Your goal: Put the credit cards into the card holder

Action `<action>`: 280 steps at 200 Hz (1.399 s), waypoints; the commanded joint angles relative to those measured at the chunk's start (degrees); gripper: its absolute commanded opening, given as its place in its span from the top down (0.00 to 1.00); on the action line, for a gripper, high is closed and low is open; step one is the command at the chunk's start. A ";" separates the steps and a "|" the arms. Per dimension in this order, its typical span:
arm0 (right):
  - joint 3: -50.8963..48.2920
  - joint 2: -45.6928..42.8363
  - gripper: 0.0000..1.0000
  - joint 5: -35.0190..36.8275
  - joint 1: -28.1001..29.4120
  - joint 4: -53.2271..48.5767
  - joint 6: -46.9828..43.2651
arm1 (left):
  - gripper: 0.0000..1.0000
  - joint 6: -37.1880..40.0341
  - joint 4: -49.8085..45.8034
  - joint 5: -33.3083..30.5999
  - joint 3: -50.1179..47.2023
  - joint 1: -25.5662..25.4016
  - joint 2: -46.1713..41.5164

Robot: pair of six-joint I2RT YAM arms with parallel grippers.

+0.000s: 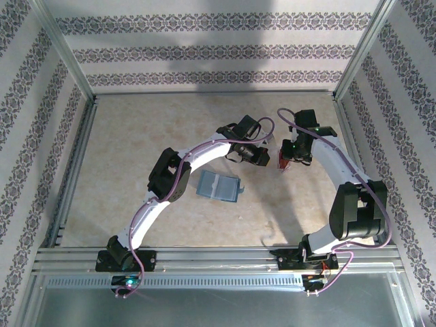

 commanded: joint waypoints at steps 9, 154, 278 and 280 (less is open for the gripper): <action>-0.03 0.78 0.90 1.89 0.05 -1.51 -0.22 | 1.00 1.64 -4.13 -3.66 -2.02 -1.46 2.24; 0.40 -0.35 0.98 0.49 1.53 -3.04 0.57 | 1.00 1.70 -4.37 -3.58 -2.02 -1.46 2.32; 3.64 3.32 0.97 14.80 7.68 -6.24 2.48 | 1.00 2.06 -4.54 -3.75 -2.02 -1.46 2.15; 3.66 3.26 0.98 14.86 7.63 -6.23 2.48 | 1.00 2.07 -4.54 -3.75 -2.00 -1.46 2.15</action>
